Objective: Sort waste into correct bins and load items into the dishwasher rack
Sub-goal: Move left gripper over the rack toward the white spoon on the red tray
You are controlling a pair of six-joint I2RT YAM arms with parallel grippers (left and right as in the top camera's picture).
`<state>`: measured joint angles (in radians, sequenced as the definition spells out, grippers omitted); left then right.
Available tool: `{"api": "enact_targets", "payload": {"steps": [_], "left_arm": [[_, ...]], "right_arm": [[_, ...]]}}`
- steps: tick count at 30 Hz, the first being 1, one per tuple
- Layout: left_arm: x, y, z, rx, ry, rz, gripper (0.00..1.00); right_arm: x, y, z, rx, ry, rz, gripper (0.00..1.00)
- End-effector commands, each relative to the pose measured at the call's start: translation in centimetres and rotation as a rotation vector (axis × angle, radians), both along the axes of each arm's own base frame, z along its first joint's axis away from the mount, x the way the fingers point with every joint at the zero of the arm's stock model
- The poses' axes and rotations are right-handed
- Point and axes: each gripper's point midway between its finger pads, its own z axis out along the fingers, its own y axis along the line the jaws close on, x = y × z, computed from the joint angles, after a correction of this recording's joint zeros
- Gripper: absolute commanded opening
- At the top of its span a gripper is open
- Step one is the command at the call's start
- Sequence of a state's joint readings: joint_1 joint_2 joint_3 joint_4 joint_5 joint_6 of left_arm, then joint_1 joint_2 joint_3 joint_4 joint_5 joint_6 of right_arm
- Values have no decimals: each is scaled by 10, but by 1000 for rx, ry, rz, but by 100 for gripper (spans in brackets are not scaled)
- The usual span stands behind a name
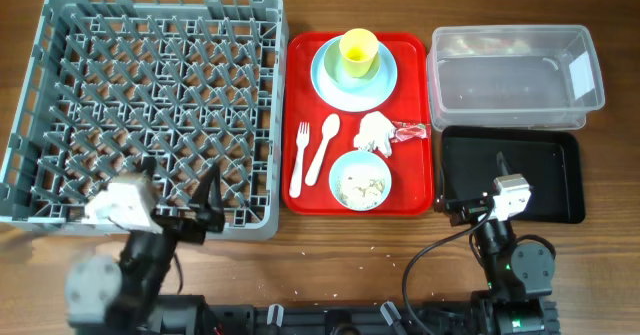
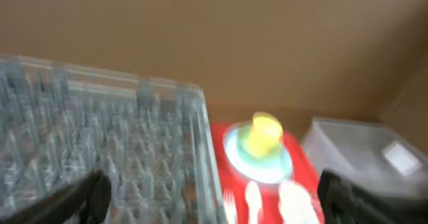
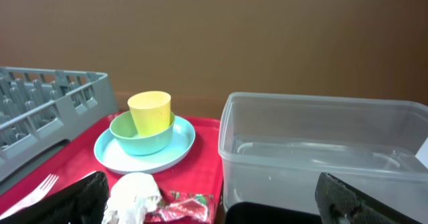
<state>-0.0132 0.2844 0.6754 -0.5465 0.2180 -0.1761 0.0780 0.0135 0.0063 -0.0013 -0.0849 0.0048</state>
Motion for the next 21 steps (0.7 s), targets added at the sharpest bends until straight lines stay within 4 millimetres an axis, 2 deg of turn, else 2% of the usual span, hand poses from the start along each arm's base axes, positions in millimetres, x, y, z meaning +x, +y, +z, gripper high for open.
{"api": "enact_targets", "payload": {"steps": [1,3,5,7,8,11,14,16,17,19,20,21], "left_arm": [[16,-27,31,-24,174,-159,100],[43,-30,38,-35,239,-178,100],[56,-41,21,-93,331,-232,100],[58,-51,-1,-126,438,-285,100],[57,-51,-18,-138,522,-280,100],[54,-50,-51,-158,685,-269,100],[55,-52,-70,-189,783,-262,100],[54,-58,-78,-283,866,-256,100],[53,-62,-77,-297,872,-280,86],[51,-65,-73,-316,869,-277,46],[51,-63,-72,-321,868,-245,33],[51,-57,-72,-307,860,-186,25]], "right_arm": [[0,-1,1,-4,-6,-6,100],[0,-1,1,-4,-6,-6,100],[0,-1,1,-4,-6,-6,100],[0,-1,1,-4,-6,-6,100],[0,-1,1,-4,-6,-6,100],[0,-1,1,-4,-6,-6,100],[0,-1,1,-4,-6,-6,100],[0,-1,1,-4,-6,-6,100],[0,-1,1,-4,-6,-6,100],[0,-1,1,-5,-6,-6,100],[0,-1,1,-5,-6,-6,100],[0,-1,1,-4,-6,-6,100]]}}
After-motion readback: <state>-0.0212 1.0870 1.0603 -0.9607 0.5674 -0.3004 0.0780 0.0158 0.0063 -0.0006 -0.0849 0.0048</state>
